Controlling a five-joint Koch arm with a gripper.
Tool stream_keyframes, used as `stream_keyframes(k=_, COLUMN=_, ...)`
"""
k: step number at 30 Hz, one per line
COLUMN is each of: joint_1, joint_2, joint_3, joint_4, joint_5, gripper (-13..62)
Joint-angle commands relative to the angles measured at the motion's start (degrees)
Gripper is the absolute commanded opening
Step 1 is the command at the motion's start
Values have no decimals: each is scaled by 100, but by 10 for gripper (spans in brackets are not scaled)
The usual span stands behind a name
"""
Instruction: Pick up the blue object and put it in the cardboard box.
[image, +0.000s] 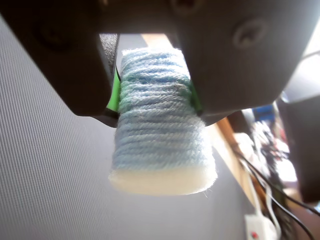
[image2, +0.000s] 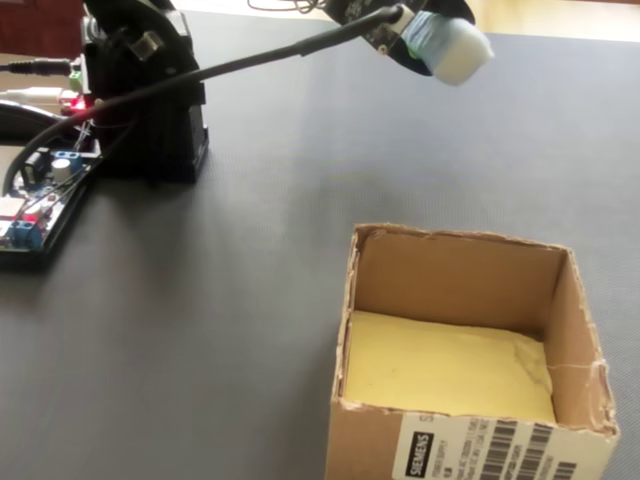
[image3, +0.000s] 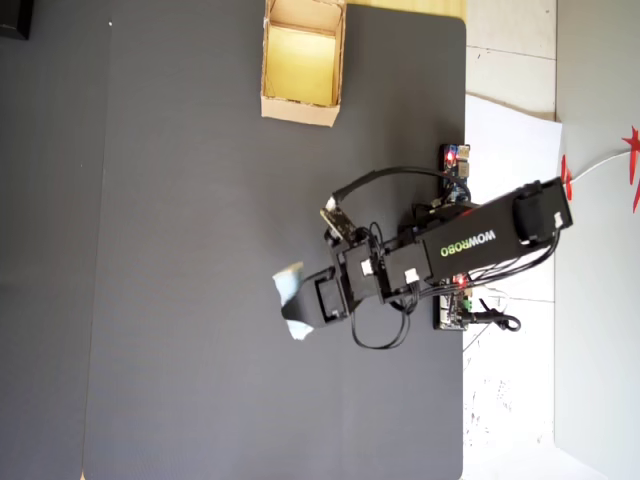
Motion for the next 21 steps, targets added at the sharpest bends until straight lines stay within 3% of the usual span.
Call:
stream_keyframes(k=1, joint_1=220, joint_2=229, joint_3=-88, joint_4=-738, joint_5=35, gripper=51)
stream_keyframes(k=21, joint_1=3252, joint_2=501, joint_3=264, joint_4=-1986, joint_5=-167, gripper=51)
